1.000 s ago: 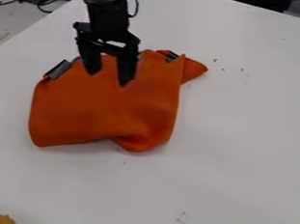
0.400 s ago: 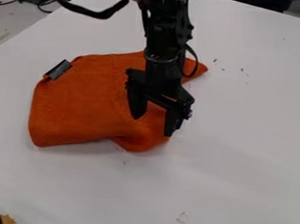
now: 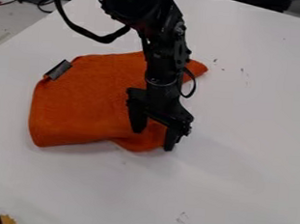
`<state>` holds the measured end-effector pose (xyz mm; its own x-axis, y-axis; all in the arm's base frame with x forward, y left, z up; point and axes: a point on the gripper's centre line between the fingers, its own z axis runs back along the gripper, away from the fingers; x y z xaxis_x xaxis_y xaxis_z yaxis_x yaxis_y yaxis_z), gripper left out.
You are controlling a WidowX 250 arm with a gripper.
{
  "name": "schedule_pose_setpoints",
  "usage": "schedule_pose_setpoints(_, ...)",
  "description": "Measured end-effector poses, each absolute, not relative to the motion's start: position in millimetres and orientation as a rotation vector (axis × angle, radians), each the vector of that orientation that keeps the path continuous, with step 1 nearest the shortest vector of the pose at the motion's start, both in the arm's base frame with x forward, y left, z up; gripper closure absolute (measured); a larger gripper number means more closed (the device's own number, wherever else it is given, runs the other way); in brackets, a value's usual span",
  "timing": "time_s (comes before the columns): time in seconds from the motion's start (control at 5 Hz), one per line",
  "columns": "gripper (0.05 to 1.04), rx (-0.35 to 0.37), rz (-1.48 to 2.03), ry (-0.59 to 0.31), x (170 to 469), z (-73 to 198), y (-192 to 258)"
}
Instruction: Unfold the cloth to right
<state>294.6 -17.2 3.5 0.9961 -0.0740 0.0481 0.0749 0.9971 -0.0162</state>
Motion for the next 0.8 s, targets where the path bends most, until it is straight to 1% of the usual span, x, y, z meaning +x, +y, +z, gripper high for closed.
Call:
schedule_pose_setpoints(0.2,0.137,-0.037,-0.064,-0.052,296.1,2.4,-20.4)
schedule_pose_setpoints(0.4,0.408,-0.035,-0.071,-0.051,296.2,2.2,-20.0)
schedule_pose_setpoints(0.6,0.704,-0.027,-0.103,-0.034,298.0,3.9,-19.0)
schedule_pose_setpoints(0.8,0.920,0.004,-0.153,-0.009,296.8,7.9,-23.0)
